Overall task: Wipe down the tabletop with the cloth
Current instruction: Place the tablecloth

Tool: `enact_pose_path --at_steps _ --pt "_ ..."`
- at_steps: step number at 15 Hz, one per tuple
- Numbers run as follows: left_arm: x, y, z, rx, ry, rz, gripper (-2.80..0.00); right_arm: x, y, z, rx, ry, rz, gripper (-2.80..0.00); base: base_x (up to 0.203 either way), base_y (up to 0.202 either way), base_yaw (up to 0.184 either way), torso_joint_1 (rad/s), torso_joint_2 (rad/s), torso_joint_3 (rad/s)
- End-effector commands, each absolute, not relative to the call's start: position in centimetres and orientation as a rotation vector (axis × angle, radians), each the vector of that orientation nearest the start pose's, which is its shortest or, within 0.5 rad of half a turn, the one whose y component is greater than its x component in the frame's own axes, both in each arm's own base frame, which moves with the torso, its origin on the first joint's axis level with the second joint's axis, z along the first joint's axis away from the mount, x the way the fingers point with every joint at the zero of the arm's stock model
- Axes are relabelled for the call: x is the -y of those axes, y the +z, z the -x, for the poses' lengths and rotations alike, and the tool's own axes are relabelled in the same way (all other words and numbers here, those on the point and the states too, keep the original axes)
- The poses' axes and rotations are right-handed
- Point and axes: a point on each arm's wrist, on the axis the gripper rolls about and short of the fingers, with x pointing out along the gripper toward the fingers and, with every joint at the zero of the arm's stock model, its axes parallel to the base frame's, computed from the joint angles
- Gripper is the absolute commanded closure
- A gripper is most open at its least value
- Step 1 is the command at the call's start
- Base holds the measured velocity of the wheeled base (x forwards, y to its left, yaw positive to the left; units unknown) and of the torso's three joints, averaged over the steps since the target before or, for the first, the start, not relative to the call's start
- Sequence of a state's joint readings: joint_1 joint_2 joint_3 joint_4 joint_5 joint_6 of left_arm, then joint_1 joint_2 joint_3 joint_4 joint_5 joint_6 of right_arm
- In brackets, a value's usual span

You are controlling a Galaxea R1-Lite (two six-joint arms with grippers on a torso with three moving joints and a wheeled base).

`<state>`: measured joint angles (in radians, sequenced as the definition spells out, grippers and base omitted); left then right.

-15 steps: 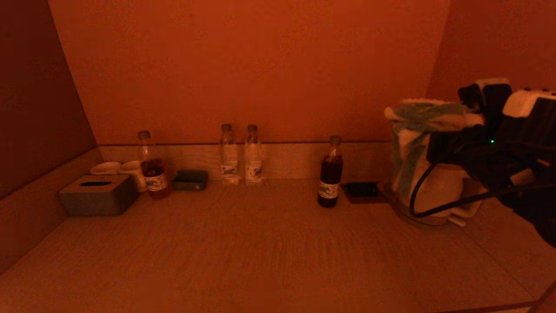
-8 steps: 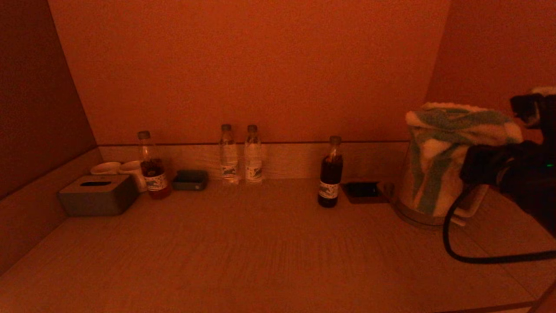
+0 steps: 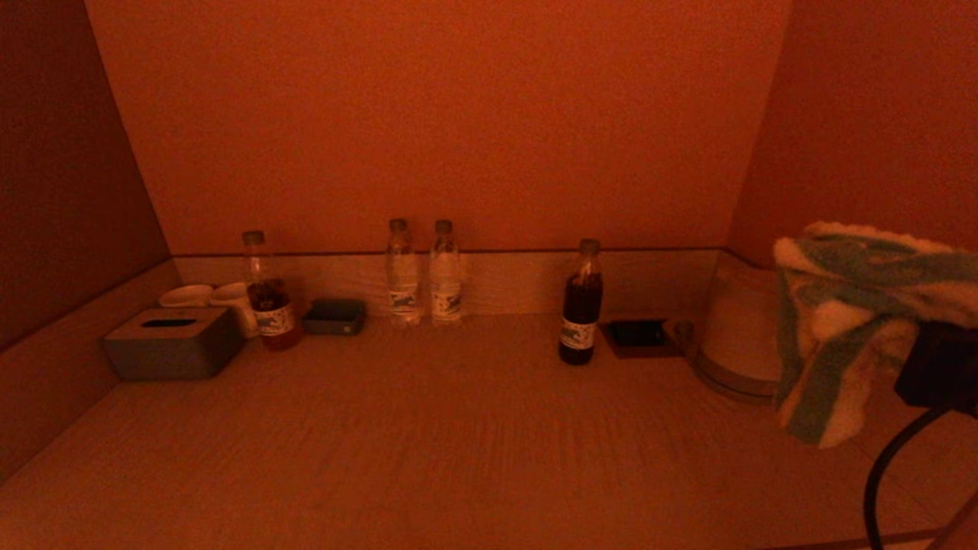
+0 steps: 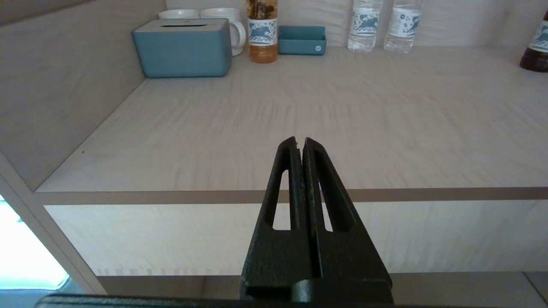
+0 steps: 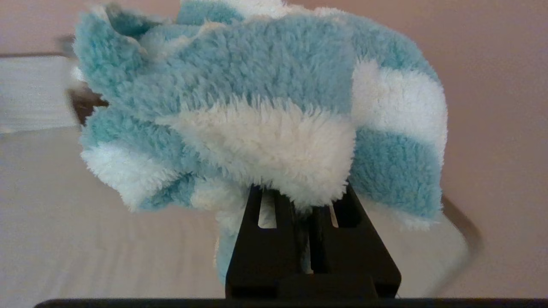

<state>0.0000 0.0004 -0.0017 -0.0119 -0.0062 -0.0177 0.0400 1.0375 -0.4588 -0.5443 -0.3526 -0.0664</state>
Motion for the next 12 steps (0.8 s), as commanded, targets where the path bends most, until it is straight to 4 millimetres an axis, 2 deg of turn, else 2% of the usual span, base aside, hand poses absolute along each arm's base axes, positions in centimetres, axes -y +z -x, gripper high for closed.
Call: enact_pose_path --at_steps 1,6,12 --pt "0.0 7.7 2.3 0.014 -0.006 0.018 0.00 0.4 21.8 -13.0 -0.079 -0.329 0.071 0.00 0.000 0.000 0.000 0.000 0.00 0.000" --pt "0.0 7.7 2.3 0.014 -0.006 0.018 0.00 1.8 20.6 -13.2 -0.192 -0.435 0.034 0.00 0.000 0.000 0.000 0.000 0.00 0.000" --pt "0.0 7.7 2.3 0.014 -0.006 0.018 0.00 2.4 19.0 -15.1 -0.297 -0.438 0.008 0.00 0.000 0.000 0.000 0.000 0.00 0.000"
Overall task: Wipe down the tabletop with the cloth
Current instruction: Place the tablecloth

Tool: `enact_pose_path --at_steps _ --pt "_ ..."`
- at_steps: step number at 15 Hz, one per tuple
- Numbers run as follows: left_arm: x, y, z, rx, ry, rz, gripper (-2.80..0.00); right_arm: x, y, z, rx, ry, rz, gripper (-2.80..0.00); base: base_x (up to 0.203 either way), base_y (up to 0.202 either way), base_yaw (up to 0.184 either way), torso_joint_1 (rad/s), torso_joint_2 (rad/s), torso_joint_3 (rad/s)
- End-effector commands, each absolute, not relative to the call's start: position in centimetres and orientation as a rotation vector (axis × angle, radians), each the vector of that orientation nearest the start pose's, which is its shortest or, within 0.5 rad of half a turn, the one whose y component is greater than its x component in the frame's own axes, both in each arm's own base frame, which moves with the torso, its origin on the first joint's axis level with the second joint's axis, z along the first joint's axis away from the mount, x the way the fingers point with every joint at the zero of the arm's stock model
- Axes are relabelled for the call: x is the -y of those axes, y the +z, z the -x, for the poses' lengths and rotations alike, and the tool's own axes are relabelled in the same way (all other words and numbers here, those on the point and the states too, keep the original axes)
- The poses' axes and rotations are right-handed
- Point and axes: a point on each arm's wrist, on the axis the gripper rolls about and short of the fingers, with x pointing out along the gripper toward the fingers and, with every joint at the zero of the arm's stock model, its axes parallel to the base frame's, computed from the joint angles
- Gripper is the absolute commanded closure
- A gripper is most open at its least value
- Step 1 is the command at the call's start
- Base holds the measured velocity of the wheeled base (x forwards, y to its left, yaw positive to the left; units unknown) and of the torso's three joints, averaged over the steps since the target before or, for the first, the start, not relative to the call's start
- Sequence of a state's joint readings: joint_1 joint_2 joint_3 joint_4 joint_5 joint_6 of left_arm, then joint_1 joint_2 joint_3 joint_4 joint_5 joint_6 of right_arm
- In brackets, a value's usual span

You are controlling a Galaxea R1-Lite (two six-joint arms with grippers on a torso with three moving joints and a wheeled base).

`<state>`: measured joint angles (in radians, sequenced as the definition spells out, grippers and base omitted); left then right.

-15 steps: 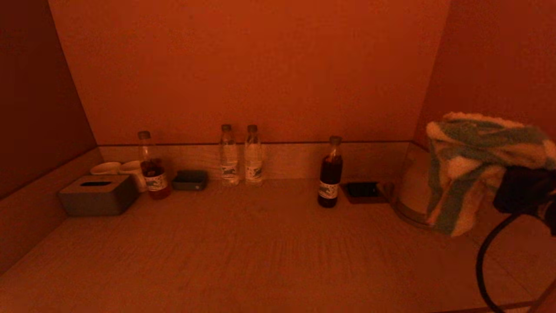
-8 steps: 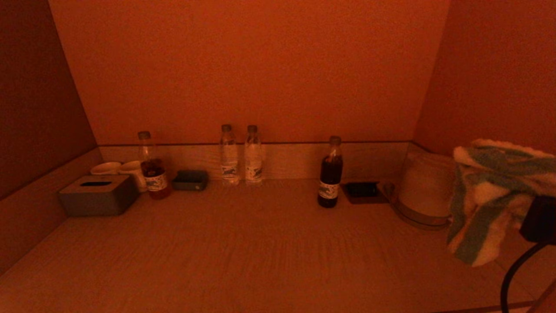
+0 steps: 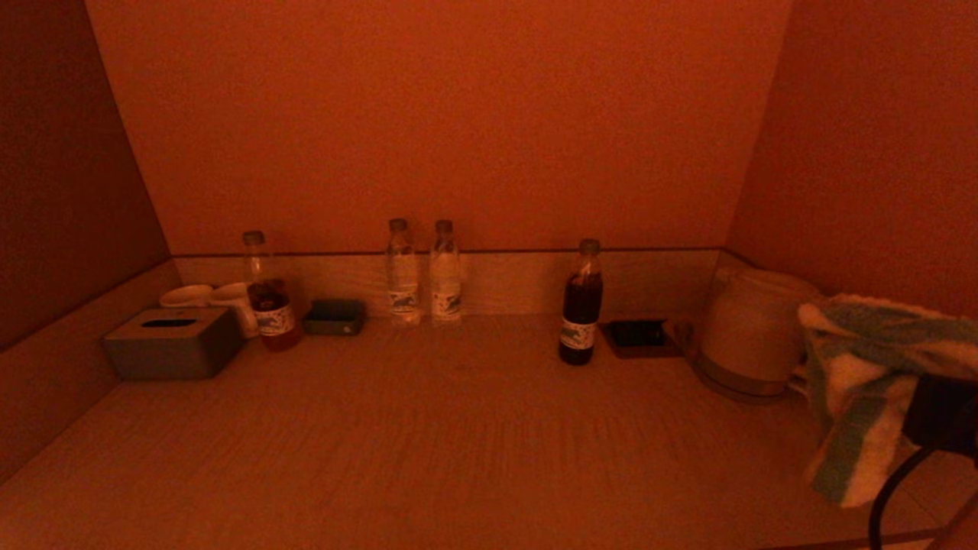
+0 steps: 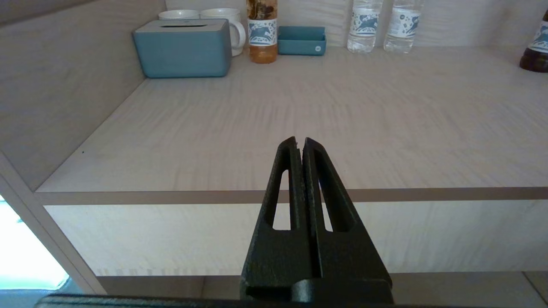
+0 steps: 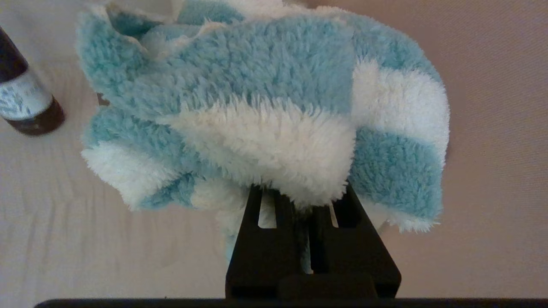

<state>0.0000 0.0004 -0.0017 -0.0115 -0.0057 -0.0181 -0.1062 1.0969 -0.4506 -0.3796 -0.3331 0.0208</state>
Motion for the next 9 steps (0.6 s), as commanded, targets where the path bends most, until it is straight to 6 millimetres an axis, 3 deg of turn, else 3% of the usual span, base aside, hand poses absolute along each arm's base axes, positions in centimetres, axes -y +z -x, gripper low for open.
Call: enact_pose_path --at_steps 1,9 --pt "0.0 7.7 2.3 0.014 -0.006 0.018 0.00 2.4 18.5 -15.8 -0.326 -0.429 0.003 0.00 0.000 0.000 0.000 0.000 0.00 0.000" --pt "0.0 7.7 2.3 0.014 -0.006 0.018 0.00 3.6 16.4 -20.6 -0.459 -0.459 -0.058 0.00 0.000 0.000 0.000 0.000 0.00 0.000"
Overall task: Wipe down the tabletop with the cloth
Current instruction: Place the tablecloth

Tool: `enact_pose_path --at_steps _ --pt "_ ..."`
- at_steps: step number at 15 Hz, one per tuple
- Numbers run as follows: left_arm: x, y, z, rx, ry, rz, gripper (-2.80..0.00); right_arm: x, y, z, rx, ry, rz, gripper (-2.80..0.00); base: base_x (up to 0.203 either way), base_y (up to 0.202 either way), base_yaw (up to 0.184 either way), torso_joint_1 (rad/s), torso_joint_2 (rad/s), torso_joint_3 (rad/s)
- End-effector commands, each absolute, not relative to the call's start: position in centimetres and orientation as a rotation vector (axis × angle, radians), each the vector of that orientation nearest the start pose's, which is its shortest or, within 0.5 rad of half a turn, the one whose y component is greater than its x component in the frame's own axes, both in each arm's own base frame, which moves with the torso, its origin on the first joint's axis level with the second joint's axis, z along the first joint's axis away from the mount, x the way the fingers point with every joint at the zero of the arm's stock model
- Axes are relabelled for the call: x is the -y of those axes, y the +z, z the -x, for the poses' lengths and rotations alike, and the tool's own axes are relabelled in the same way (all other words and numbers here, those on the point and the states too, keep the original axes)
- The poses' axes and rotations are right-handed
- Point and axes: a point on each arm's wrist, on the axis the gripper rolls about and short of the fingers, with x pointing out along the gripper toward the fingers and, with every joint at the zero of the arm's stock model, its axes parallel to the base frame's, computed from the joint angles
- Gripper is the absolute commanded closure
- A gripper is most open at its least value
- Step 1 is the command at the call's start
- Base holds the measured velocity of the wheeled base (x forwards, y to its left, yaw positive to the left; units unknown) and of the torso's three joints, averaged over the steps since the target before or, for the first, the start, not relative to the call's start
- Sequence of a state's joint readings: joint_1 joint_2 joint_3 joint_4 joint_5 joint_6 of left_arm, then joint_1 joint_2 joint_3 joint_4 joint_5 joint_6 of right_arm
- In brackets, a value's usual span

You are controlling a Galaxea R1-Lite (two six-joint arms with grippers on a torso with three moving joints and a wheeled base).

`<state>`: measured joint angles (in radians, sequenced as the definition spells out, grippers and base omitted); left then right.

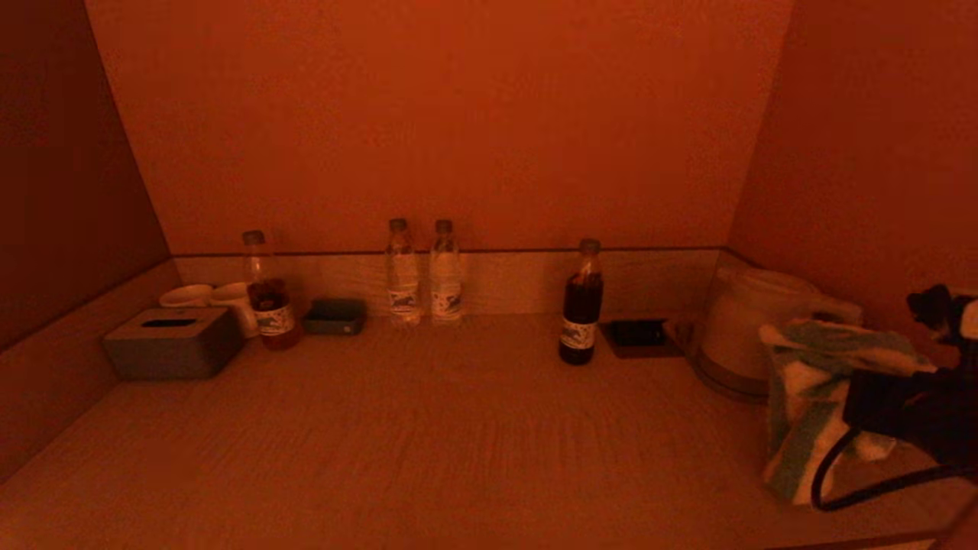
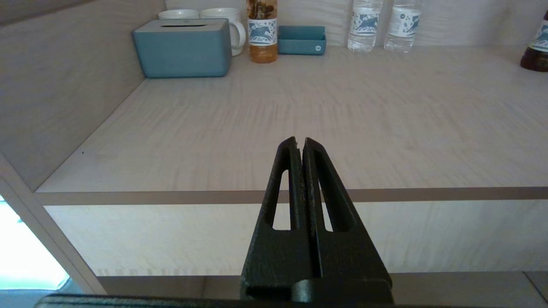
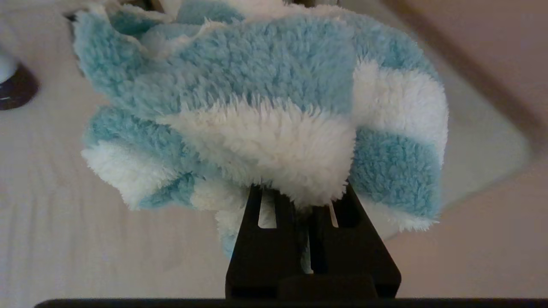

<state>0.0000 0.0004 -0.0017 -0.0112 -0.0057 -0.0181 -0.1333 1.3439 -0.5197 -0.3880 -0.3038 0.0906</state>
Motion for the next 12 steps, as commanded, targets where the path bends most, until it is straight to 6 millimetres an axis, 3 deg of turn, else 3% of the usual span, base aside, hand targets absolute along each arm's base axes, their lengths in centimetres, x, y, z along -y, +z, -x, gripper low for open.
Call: enact_pose_path --at_steps 1,12 --pt "0.01 7.72 2.29 0.014 -0.006 0.018 0.00 3.72 16.31 -20.96 -0.464 -0.465 -0.066 0.00 0.000 0.000 0.000 0.000 0.00 0.000" --pt "0.01 7.72 2.29 0.014 -0.006 0.018 0.00 3.92 15.71 -21.85 -0.493 -0.469 -0.066 0.00 0.000 0.000 0.000 0.000 0.00 0.000"
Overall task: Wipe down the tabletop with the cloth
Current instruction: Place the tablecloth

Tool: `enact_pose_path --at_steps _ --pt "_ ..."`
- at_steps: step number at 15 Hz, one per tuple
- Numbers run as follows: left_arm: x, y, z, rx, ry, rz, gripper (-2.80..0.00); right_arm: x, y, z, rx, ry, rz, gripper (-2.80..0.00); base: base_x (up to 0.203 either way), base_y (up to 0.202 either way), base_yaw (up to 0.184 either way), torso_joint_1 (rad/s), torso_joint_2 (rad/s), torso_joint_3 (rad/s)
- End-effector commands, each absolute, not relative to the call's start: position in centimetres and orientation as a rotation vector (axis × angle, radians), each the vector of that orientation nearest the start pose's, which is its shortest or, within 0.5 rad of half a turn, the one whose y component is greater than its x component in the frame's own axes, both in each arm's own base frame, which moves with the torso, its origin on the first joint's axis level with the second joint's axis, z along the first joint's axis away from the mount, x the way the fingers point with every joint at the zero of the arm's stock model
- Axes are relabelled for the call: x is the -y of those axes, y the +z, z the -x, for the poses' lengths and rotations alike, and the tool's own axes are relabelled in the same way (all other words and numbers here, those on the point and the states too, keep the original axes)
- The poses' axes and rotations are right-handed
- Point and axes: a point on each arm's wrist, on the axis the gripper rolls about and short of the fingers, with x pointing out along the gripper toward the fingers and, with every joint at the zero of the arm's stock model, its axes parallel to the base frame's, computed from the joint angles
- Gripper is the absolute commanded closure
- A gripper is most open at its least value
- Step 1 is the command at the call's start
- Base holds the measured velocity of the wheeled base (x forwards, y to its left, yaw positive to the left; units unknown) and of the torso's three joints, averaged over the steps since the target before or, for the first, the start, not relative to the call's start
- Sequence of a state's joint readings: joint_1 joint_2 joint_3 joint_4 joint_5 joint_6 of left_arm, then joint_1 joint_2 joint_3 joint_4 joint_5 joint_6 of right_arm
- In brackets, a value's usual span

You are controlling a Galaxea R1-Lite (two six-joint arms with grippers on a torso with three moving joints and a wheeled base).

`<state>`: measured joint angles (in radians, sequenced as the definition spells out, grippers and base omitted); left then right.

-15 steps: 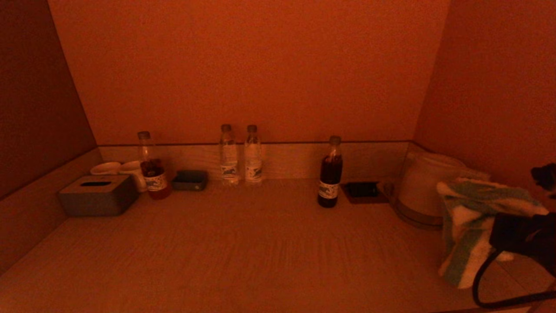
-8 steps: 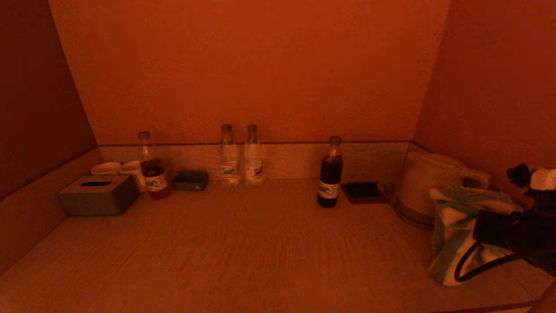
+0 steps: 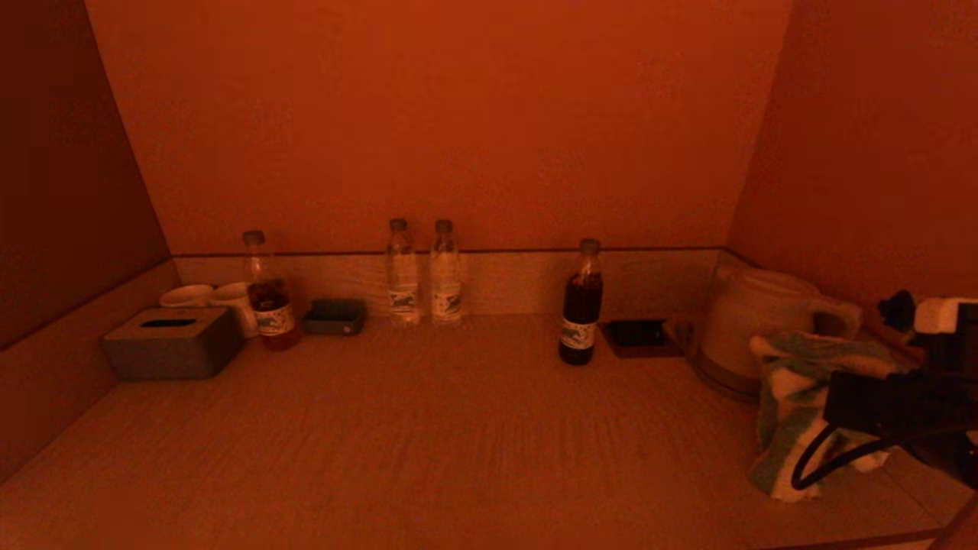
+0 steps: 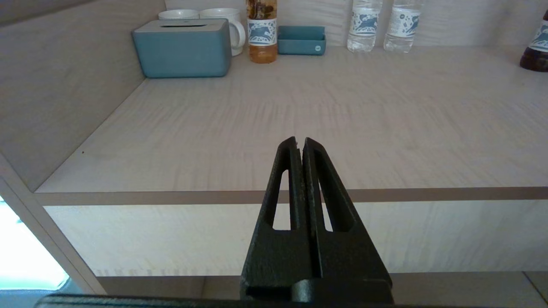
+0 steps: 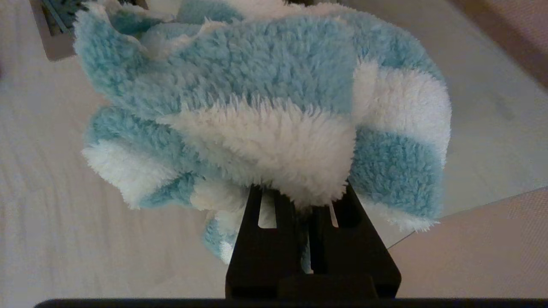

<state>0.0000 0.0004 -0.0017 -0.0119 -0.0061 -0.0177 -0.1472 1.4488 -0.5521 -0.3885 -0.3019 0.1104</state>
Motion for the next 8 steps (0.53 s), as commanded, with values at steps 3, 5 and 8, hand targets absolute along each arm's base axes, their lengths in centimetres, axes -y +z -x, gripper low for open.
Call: enact_pose_path --at_steps 3,5,8 --pt "0.01 7.72 2.29 0.014 -0.006 0.018 0.00 3.96 15.64 -21.89 -0.496 -0.469 -0.068 0.00 0.000 0.000 0.000 0.000 0.00 0.000" --pt "0.01 7.72 2.29 0.014 -0.007 0.018 0.00 4.03 15.60 -21.90 -0.497 -0.472 -0.068 0.00 0.000 0.000 0.000 0.000 0.00 0.000" --pt "0.01 7.72 2.29 0.014 -0.006 0.018 0.00 4.07 15.50 -21.97 -0.502 -0.474 -0.070 0.00 0.000 0.000 0.000 0.000 0.00 0.000"
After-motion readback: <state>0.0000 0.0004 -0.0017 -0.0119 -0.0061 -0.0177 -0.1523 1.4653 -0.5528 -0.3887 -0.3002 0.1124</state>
